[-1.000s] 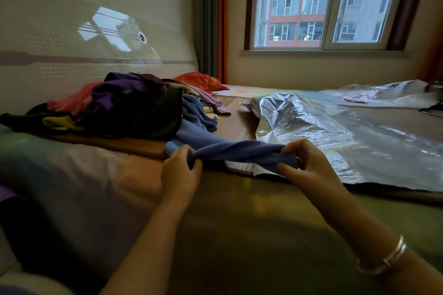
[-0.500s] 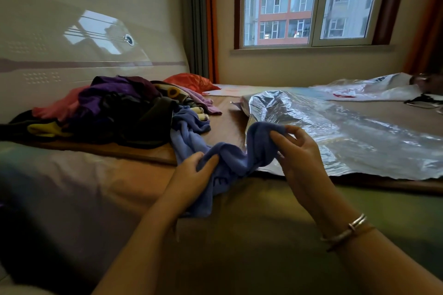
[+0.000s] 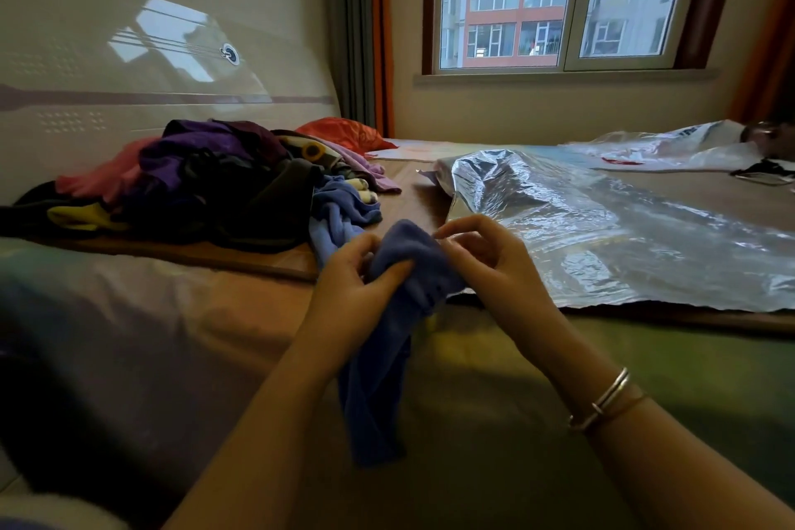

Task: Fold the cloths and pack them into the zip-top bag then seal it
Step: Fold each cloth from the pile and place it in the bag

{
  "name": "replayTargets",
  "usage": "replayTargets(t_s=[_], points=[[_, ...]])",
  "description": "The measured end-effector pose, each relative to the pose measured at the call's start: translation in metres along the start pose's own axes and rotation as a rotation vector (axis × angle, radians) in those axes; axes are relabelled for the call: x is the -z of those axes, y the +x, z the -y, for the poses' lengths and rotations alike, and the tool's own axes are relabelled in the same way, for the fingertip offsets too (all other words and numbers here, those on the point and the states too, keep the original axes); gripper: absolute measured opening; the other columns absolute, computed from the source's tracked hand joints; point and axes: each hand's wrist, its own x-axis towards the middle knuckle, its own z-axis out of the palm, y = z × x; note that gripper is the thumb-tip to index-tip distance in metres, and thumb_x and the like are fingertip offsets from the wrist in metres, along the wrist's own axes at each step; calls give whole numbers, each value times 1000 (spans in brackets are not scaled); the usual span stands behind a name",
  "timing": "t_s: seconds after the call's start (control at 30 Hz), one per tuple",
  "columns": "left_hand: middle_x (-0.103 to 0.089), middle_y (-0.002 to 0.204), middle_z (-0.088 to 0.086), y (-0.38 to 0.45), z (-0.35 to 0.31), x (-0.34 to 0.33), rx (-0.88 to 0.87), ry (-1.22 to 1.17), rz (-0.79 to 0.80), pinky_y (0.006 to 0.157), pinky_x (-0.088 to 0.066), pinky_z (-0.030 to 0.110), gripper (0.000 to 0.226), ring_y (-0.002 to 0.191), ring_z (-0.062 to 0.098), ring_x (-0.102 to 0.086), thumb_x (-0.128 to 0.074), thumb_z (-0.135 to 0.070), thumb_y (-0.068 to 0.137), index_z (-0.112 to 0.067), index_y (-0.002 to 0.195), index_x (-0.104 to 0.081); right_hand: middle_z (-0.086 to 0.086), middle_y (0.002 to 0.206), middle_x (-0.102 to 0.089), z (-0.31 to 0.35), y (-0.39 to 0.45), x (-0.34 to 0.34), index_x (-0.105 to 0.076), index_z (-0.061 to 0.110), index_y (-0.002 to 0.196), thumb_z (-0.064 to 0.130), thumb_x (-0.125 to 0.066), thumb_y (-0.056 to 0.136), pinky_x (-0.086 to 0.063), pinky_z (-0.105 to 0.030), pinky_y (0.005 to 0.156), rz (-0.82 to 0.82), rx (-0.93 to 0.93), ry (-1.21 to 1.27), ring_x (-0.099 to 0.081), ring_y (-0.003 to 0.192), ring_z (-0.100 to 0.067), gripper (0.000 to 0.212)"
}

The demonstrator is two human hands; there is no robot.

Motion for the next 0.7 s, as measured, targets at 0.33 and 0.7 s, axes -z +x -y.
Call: replayTargets(t_s=[0.33, 0.7], points=[[-62, 94, 4, -1, 3, 18, 140, -274, -22, 67, -52, 18, 9, 85, 10, -64, -47, -13, 97, -10, 103, -54, 11, 87, -62, -26, -4, -10, -62, 16, 93, 8, -55, 90, -45, -17, 76, 126, -8, -544, -60, 88, -9, 11], [-58, 108, 12, 3, -7, 7, 142, -261, -90, 75, -54, 21, 35, 94, 18, -59, -42, -14, 99, -1, 132, -45, 8, 89, -61, -23, -8, -22, -64, 5, 99, -5, -61, 83, -43, -4, 69, 183, 50, -406, -56, 76, 13, 19]])
